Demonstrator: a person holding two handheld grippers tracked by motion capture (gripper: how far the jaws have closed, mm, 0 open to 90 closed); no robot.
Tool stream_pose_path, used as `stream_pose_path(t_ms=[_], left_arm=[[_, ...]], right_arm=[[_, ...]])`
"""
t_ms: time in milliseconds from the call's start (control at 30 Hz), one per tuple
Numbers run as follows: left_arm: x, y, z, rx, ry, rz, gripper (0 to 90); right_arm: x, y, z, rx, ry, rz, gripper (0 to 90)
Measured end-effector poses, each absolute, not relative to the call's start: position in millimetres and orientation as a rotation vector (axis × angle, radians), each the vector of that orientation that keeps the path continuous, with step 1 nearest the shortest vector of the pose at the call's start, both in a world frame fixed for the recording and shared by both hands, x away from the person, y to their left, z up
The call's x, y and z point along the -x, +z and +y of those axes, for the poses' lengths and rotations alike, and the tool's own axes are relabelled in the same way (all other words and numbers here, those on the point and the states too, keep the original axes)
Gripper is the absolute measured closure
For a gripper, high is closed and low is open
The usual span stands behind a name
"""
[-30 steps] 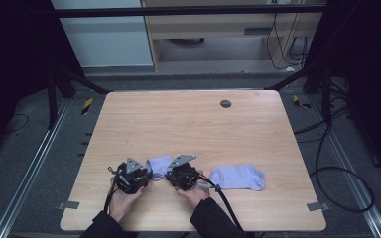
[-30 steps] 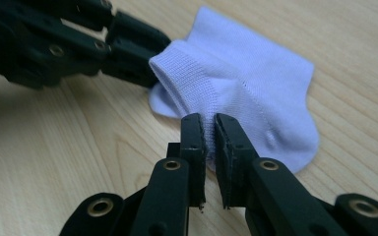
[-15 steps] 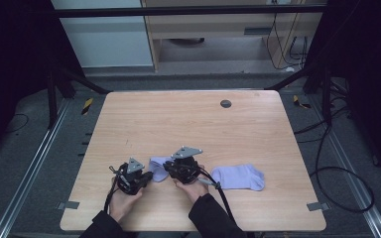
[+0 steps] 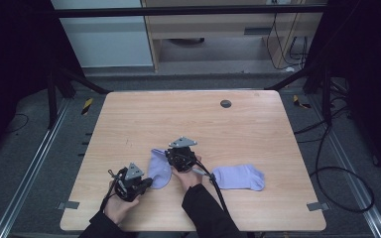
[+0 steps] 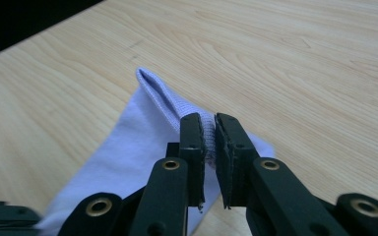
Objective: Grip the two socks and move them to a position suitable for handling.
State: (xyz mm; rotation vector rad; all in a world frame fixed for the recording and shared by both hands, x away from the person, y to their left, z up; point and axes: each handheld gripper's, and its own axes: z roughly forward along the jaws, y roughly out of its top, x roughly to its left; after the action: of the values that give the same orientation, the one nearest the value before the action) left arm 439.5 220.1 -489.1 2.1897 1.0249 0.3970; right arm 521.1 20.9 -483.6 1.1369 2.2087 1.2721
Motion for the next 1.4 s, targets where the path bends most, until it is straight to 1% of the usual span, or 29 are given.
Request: stream_pose_path(t_ms=[167, 267, 333, 367, 400, 500, 633, 833, 1000, 1033, 1067, 1133, 1267, 1300, 1400], left_arm=[[-441.5, -490.3, 222.5, -2.181, 0.398, 1.042, 87.0], [-441.5, -490.3, 223.5, -2.163, 0.412, 1.054, 83.8], [-441.2, -489.3, 225.3, -2.145, 0.421, 1.069, 79.1], [-441.2, -488.4, 226.4, -2.132, 0.427, 1.075, 76.1], [-440.8, -487.5, 227.4, -2.115, 0.433, 1.086, 76.1], [-439.2, -484.2, 230.7, -2.061, 0.437, 1.116, 67.8], [-436.7, -483.2, 230.8, -2.021, 0.451, 1.154, 57.4], [-437.2, -489.5, 224.7, -2.052, 0.426, 1.191, 58.1], [-438.6, -493.3, 220.8, -2.081, 0.424, 1.209, 63.8], [-439.0, -494.2, 220.3, -2.092, 0.419, 1.216, 66.7], [-439.1, -494.5, 219.8, -2.090, 0.428, 1.216, 66.7], [-439.9, -494.0, 218.8, -2.094, 0.433, 1.225, 69.7], [-441.3, -493.8, 216.4, -2.101, 0.454, 1.237, 77.0], [-441.7, -493.9, 215.8, -2.099, 0.456, 1.239, 80.1], [-443.2, -493.2, 214.1, -2.098, 0.442, 1.251, 85.6]], right_arm=[[-528.5, -489.3, 21.6, -1.141, 1.224, 2.216, 81.0], [-530.2, -488.3, 21.3, -1.114, 1.228, 2.219, 77.1], [-530.8, -485.3, 19.6, -1.100, 1.244, 2.209, 72.9], [-531.8, -481.7, 16.3, -1.094, 1.251, 2.195, 67.9], [-531.8, -481.7, 16.3, -1.094, 1.251, 2.195, 67.9], [-534.4, -477.4, 11.0, -1.078, 1.238, 2.192, 64.0], [-541.0, -478.6, 3.0, -1.095, 1.214, 2.203, 61.6], [-551.2, -492.8, 0.0, -1.134, 1.146, 2.253, 62.3], [-555.9, -503.6, 1.2, -1.157, 1.084, 2.280, 66.0], [-556.4, -504.7, 0.6, -1.165, 1.083, 2.275, 69.4], [-556.4, -504.7, 0.6, -1.165, 1.083, 2.275, 69.4], [-556.8, -504.3, -0.1, -1.166, 1.075, 2.275, 74.0], [-555.3, -503.4, 1.6, -1.174, 1.051, 2.276, 84.7], [-554.8, -503.2, 2.7, -1.158, 1.040, 2.279, 86.2], [-553.6, -502.5, 4.7, -1.160, 1.026, 2.279, 87.5]])
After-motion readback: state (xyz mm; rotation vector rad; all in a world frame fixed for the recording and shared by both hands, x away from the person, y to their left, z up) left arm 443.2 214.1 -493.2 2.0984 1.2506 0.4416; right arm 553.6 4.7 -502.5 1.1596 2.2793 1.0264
